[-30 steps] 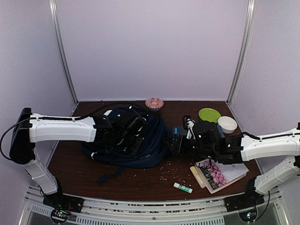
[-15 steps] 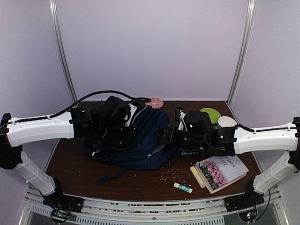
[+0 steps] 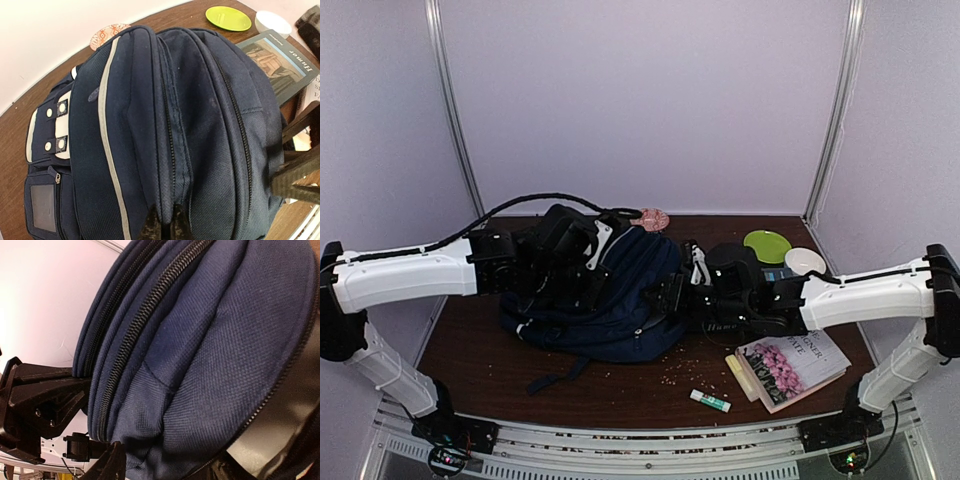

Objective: Pack the student bag
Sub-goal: Unzip the student bag at the center of the board.

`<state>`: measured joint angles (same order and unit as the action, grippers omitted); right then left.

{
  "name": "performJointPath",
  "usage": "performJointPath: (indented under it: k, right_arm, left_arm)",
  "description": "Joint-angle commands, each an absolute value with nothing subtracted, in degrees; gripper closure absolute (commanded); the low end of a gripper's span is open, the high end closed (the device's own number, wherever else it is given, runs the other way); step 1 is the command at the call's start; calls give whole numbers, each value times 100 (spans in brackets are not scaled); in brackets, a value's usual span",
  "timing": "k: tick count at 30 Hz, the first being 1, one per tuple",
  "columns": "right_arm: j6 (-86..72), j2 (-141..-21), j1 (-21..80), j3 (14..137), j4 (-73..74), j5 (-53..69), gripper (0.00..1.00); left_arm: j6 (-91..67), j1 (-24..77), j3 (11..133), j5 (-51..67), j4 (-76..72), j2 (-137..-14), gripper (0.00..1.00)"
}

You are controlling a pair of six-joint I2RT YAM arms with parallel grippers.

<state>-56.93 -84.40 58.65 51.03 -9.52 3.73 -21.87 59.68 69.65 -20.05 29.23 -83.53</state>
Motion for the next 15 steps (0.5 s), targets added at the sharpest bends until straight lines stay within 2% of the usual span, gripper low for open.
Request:
performJointPath:
  k: [1, 5, 8, 9, 15]
  right_arm:
    - [-5659, -8721, 5723, 4914, -2046, 1195, 46]
    - [-5564, -8887, 5665, 4713, -2959, 1644, 46]
    - [-5531, -8966, 5652, 4701, -3520, 1881, 51]
    - [-5532, -8989, 5654, 4721, -3666, 1922, 54]
    - [-5592, -9018, 5653, 4856, -3958, 2071, 88]
  left_arm:
    - [-1875, 5984, 7307, -1956, 2039, -7901, 100]
    - [-1652, 5845, 7251, -1659, 1982, -7675, 100]
    - [-1489, 5810, 7250, -1422, 1972, -7638, 100]
    - [-1465, 5810, 7251, -1394, 1965, -7644, 100]
    - [-1610, 5766, 7409, -1445, 2064, -7766, 100]
